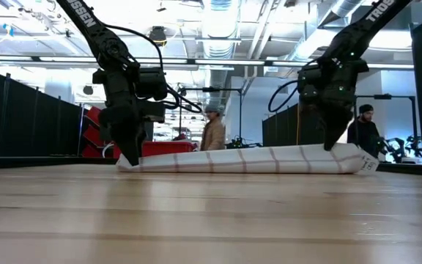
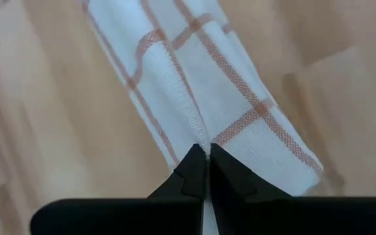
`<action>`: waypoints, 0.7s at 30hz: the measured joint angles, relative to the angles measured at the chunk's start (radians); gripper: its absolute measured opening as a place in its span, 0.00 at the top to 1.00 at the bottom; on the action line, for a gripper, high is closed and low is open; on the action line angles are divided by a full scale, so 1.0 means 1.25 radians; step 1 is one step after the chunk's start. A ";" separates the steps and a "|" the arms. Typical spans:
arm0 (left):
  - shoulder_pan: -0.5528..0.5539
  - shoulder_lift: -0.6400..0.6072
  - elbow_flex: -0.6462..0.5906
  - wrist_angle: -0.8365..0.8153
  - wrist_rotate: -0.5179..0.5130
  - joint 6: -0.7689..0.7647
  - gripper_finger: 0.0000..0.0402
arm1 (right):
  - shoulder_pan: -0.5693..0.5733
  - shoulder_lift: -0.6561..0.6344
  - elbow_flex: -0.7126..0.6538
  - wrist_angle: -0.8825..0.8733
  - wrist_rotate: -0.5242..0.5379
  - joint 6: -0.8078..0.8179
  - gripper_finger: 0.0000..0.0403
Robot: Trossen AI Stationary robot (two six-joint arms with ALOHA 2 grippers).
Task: Roll towel
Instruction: Roll the white checkered towel
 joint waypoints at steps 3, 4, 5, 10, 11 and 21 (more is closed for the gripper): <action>0.000 0.000 0.000 -0.003 0.002 0.006 0.60 | -0.003 0.038 0.001 0.038 0.003 0.002 1.00; 0.000 0.000 0.000 -0.003 0.003 0.006 0.60 | -0.003 0.064 0.001 0.042 0.003 0.001 1.00; 0.000 0.000 0.000 -0.003 0.004 0.006 0.60 | -0.003 0.093 0.001 0.048 0.003 0.001 1.00; 0.000 0.001 0.003 -0.012 0.005 0.005 0.60 | -0.012 0.205 0.025 0.027 -0.020 0.003 0.97; 0.000 0.001 0.009 -0.022 0.004 0.005 0.60 | -0.017 0.212 0.031 0.017 -0.031 0.001 0.96; 0.000 0.001 0.115 -0.165 -0.005 0.017 0.60 | -0.063 0.130 0.079 0.007 0.004 -0.009 0.74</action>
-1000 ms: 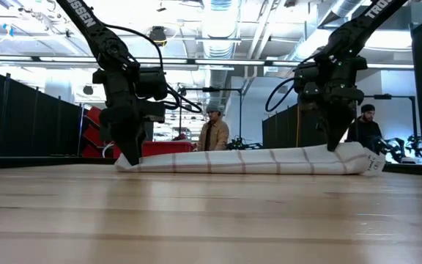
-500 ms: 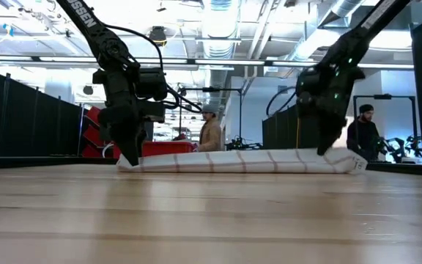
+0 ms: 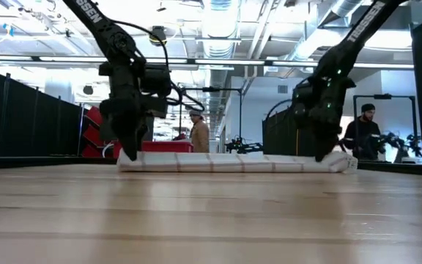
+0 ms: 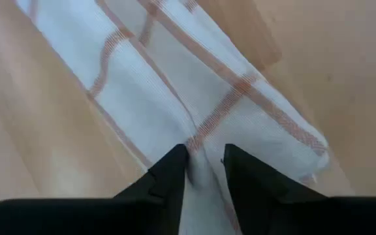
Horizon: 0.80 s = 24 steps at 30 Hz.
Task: Roll towel
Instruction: Roll the white checkered towel
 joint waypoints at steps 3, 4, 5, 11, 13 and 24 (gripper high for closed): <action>-0.001 0.000 0.027 -0.009 -0.002 0.001 0.60 | 0.004 -0.011 0.000 -0.003 -0.007 0.000 0.71; -0.001 -0.001 0.031 -0.010 -0.003 0.002 0.60 | 0.007 -0.012 0.000 -0.002 -0.007 0.000 0.70; 0.000 -0.001 0.033 -0.010 -0.003 0.007 0.62 | 0.009 -0.012 0.000 -0.003 -0.008 0.000 0.69; 0.010 -0.001 0.034 -0.011 -0.023 0.025 0.91 | 0.039 -0.012 0.000 -0.007 -0.051 -0.018 0.68; 0.016 -0.001 0.034 -0.014 -0.023 0.024 0.97 | 0.059 -0.012 0.000 -0.021 -0.069 -0.038 0.68; 0.020 -0.003 0.035 -0.004 -0.034 0.012 0.93 | 0.174 -0.055 0.002 0.005 -0.025 -0.092 0.71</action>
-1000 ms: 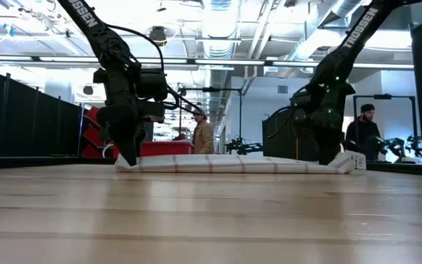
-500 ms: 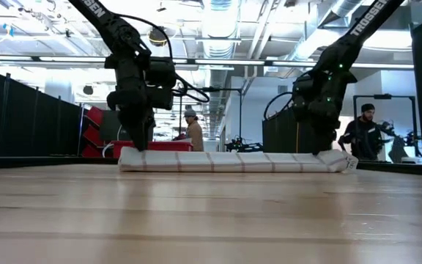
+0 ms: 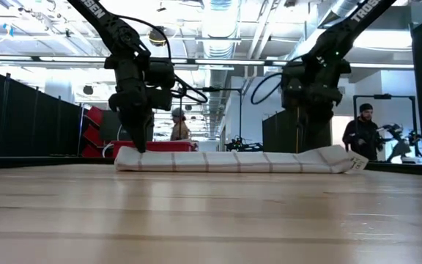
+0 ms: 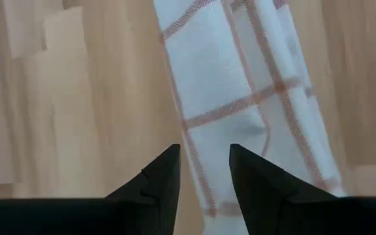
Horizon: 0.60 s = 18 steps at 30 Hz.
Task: Roll towel
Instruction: Roll the white checkered towel
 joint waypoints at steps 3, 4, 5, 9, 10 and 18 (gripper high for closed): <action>0.000 0.000 0.000 -0.001 -0.001 0.005 0.93 | 0.006 0.000 0.000 -0.007 0.087 -0.013 0.71; 0.000 0.000 0.000 -0.001 -0.002 0.004 0.93 | 0.005 -0.001 0.001 -0.007 0.092 -0.014 0.71; 0.000 0.000 0.000 -0.001 -0.003 0.003 0.93 | 0.002 -0.005 0.002 -0.007 0.088 -0.017 0.71; 0.001 0.000 0.001 -0.002 -0.006 0.004 0.93 | 0.013 -0.006 0.005 -0.001 0.050 -0.053 0.71; 0.001 0.000 0.001 -0.003 -0.006 0.005 0.93 | 0.017 0.003 0.003 -0.003 0.048 -0.061 0.71; 0.001 0.000 0.001 -0.002 -0.007 0.002 0.93 | -0.002 0.095 0.001 0.041 0.053 -0.068 0.79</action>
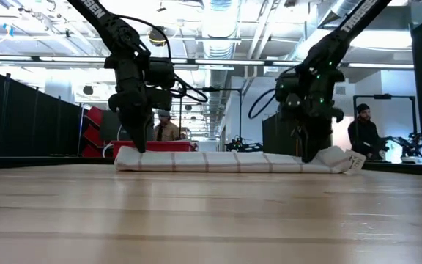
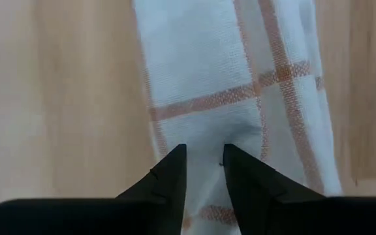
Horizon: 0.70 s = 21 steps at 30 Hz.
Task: Roll towel
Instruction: Roll the white checkered towel
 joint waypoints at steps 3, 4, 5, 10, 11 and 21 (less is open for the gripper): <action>0.000 0.000 0.000 -0.005 0.000 -0.008 0.93 | -0.025 0.024 0.001 0.013 -0.001 0.017 0.81; 0.000 0.000 0.000 -0.011 0.000 -0.008 0.93 | -0.029 0.028 0.001 0.009 -0.005 0.018 0.81; 0.000 -0.001 0.000 -0.018 0.000 -0.010 0.93 | -0.032 0.031 0.001 0.006 -0.006 0.019 0.81; -0.002 -0.001 0.000 -0.039 0.023 -0.048 0.87 | -0.033 0.033 0.002 -0.002 -0.011 0.020 0.81; -0.002 -0.001 0.000 -0.037 0.024 -0.057 0.85 | -0.033 0.033 0.002 -0.002 -0.011 0.020 0.81; -0.007 0.025 -0.002 -0.017 0.006 -0.047 0.60 | -0.033 0.033 0.001 -0.003 -0.011 0.020 0.81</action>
